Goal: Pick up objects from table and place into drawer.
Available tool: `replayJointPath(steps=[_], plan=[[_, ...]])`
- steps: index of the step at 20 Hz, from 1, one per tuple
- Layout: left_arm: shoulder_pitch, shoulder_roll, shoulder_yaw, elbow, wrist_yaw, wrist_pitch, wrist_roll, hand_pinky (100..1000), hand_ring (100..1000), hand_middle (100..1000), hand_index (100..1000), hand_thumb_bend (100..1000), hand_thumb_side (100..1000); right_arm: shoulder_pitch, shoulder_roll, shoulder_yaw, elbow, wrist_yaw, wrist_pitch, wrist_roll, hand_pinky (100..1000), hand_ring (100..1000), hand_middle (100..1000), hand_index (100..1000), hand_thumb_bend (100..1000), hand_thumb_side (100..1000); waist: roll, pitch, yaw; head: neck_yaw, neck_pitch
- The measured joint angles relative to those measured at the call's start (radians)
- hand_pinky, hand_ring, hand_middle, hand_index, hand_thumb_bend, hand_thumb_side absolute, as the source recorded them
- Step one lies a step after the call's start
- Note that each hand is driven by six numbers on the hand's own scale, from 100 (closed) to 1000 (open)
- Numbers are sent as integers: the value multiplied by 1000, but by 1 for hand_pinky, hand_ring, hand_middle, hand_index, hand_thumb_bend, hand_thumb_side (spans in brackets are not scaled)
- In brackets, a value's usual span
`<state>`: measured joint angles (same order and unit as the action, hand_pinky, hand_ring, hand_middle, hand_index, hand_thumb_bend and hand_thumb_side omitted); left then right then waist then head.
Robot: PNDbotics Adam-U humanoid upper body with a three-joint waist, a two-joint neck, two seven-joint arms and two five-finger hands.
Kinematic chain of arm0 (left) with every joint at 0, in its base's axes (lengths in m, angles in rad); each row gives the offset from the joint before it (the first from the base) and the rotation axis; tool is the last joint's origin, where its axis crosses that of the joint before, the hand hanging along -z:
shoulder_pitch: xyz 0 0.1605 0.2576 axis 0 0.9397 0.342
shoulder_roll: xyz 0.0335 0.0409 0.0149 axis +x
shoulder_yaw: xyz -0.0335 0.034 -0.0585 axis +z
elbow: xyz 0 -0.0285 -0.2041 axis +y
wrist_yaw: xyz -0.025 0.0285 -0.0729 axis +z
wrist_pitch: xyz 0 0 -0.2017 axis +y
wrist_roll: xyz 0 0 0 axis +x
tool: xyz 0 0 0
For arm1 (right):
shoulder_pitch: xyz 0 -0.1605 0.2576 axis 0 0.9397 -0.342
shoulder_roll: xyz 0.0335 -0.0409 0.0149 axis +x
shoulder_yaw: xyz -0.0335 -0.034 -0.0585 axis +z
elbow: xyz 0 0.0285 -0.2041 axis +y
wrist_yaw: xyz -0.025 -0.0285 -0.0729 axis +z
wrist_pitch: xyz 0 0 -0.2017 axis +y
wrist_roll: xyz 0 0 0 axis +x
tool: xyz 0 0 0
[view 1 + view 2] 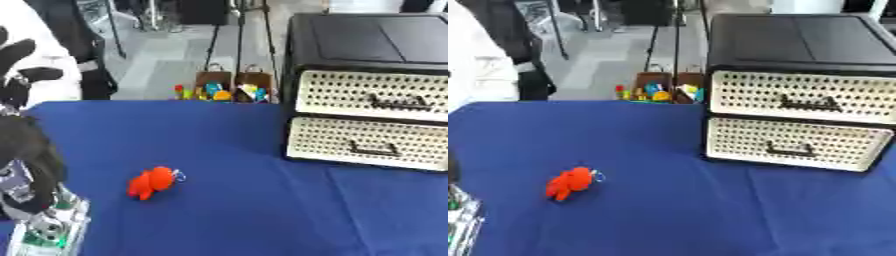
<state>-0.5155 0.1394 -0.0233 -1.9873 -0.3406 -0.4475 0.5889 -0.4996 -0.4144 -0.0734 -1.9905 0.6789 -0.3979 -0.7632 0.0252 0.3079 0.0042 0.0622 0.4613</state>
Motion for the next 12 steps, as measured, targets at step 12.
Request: replayJointPath(steps=[12], plan=[[0,0,0,0,0,5,-9,530,705,713,903,586,805,93,-213,-15,0,-48,168,181,344,384,516,822,176,706,7,-7,-13,-33,76]])
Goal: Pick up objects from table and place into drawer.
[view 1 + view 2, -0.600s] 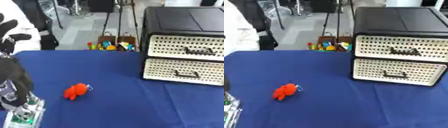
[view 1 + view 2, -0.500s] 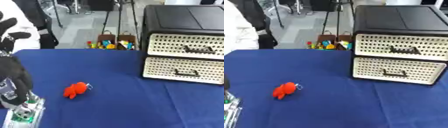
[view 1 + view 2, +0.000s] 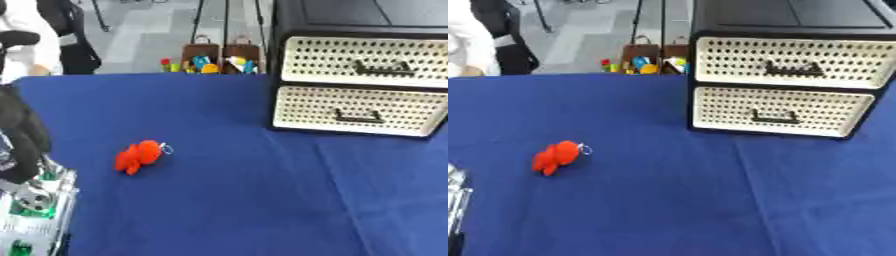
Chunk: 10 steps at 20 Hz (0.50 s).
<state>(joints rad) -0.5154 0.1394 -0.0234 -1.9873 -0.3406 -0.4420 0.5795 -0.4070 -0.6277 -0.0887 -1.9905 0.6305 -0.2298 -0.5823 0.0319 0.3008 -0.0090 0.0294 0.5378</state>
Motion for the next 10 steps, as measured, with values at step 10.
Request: replayJointPath(steps=[10], plan=[[4,0,-5,0,6,4,-8,529,705,713,902,585,804,40,-227,66,0,-3,161,161,478,484,598,823,135,760,3,-11,-8,-3,8]])
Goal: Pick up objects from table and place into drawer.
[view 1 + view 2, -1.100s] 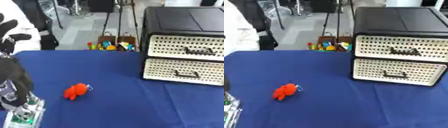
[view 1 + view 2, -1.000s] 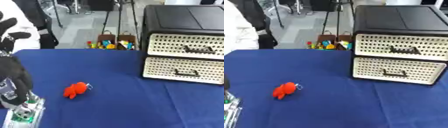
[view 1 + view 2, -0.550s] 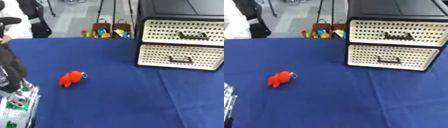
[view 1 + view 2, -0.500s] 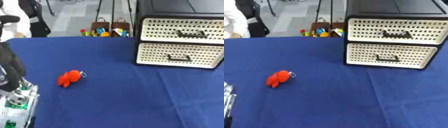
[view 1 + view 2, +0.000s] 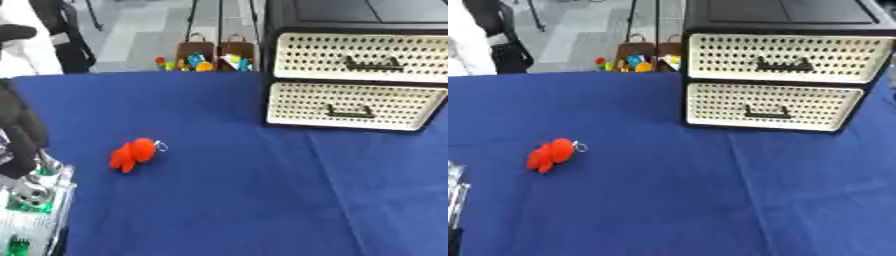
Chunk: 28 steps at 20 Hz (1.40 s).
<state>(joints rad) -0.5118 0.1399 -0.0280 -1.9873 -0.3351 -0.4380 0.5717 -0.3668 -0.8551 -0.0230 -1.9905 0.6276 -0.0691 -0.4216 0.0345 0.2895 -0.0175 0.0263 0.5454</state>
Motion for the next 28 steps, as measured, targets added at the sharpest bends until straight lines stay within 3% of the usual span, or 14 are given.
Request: replayJointPath(steps=[7,11,13,14,15,17,23,26,28], plan=[[2,1,-3,0,1,1,-6,529,704,713,902,583,804,17,-122,84,0,33,105,107,427,500,630,836,158,728,-12,-2,1,-2,5],[2,1,-6,0,6,-1,-8,529,704,712,902,583,804,38,-207,117,0,33,132,171,413,497,623,842,248,743,-12,-3,3,-10,7],[2,1,-6,0,8,-1,-9,529,704,712,902,583,803,47,-230,127,0,31,136,203,400,499,630,851,371,732,-12,-4,4,-14,7],[2,1,-6,0,8,-1,-10,529,704,712,902,583,803,53,-243,134,0,31,137,221,400,498,631,852,379,727,-13,-4,5,-17,7],[2,1,-6,0,9,-1,-11,529,704,712,901,582,804,57,-253,138,0,31,139,238,389,488,625,860,470,658,-14,-5,5,-20,7],[2,1,-7,0,9,-1,-13,529,704,711,901,581,804,60,-269,146,0,31,143,271,379,480,614,861,514,611,-16,-6,5,-26,7],[2,1,-12,0,10,-1,-16,529,704,711,901,580,804,33,-288,150,0,21,153,372,372,483,617,858,470,624,-15,-6,8,-45,7],[2,1,-12,0,12,-1,-17,529,704,711,900,580,802,10,-294,152,0,13,155,422,366,496,616,855,341,637,-16,-7,13,-50,7],[2,1,-13,0,13,0,-18,529,704,711,900,579,802,-4,-294,152,0,11,159,456,362,496,614,856,325,628,-16,-7,17,-53,7]])
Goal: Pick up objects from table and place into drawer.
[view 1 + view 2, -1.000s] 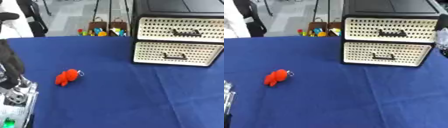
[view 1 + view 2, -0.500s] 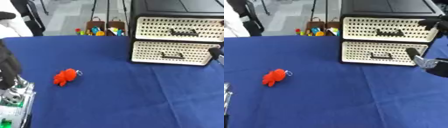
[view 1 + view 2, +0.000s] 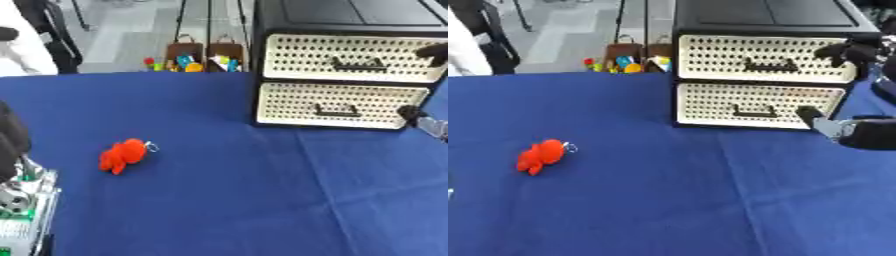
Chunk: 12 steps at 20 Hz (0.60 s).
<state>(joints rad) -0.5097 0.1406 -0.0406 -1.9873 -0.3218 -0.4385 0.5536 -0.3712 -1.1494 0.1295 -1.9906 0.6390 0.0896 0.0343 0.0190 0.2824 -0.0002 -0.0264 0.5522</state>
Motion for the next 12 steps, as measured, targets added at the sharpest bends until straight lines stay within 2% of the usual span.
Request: replayJointPath(steps=[7,8,12], plan=[[0,0,-4,0,4,0,-7,528,704,710,900,579,802,-58,0,0,0,0,12,122,347,492,605,855,311,610,0,-2,7,-3,-1],[0,0,-5,0,4,0,-7,528,704,710,900,577,803,-68,0,-1,0,-1,11,149,309,479,585,851,307,604,0,-3,7,-3,-1],[0,0,-7,0,7,1,-11,528,703,709,900,576,805,-137,0,0,0,-13,2,283,309,479,593,858,342,617,-2,-5,9,-4,-1]])
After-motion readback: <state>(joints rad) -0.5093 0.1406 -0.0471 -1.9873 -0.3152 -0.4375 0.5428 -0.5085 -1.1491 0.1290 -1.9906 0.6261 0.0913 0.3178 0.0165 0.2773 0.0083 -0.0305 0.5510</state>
